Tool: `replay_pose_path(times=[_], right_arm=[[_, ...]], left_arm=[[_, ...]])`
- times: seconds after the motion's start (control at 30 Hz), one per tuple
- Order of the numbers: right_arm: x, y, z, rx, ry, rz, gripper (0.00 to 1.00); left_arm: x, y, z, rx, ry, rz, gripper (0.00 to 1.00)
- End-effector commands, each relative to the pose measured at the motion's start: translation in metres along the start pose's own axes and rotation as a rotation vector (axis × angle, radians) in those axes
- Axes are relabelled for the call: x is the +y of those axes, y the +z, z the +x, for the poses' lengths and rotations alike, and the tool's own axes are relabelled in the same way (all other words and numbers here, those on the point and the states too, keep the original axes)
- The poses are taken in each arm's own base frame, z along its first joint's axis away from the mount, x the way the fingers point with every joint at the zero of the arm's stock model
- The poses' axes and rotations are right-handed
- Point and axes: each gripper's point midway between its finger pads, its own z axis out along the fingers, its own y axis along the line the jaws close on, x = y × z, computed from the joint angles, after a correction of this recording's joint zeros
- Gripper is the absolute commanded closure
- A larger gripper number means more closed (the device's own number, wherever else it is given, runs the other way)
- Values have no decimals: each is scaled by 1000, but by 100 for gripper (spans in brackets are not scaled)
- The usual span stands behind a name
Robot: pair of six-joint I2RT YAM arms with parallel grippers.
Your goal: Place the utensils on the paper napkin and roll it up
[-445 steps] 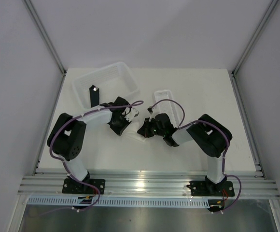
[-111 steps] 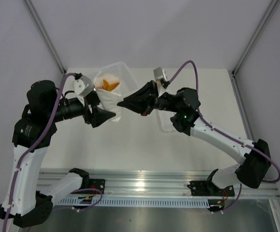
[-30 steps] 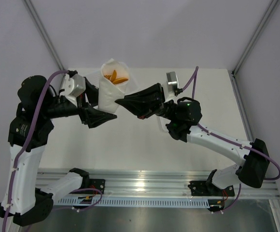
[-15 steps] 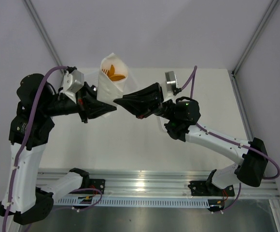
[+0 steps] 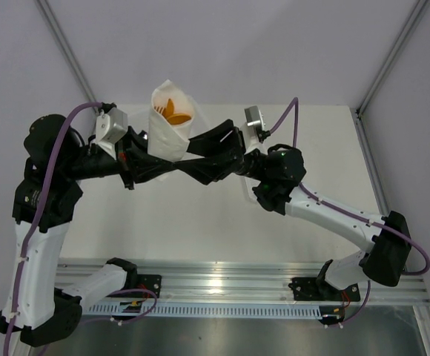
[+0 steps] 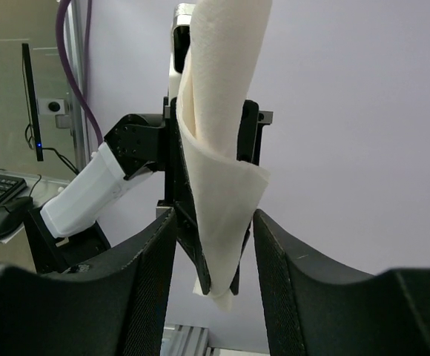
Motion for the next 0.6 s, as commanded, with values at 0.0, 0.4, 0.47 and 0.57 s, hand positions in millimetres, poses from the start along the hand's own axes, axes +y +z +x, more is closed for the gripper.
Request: replay_pose_path(times=[0.0, 0.4, 0.47, 0.57], right_arm=[[13, 12, -23, -42, -4, -53, 52], [4, 21, -14, -12, 99, -55, 100], [3, 20, -13, -10, 110, -52, 100], [-7, 18, -11, -2, 117, -22, 100]], left_arm=[[2, 0, -2, -7, 33, -13, 99], [13, -3, 7, 19, 62, -70, 99], [13, -3, 8, 21, 67, -73, 99], [17, -4, 13, 35, 61, -102, 68]])
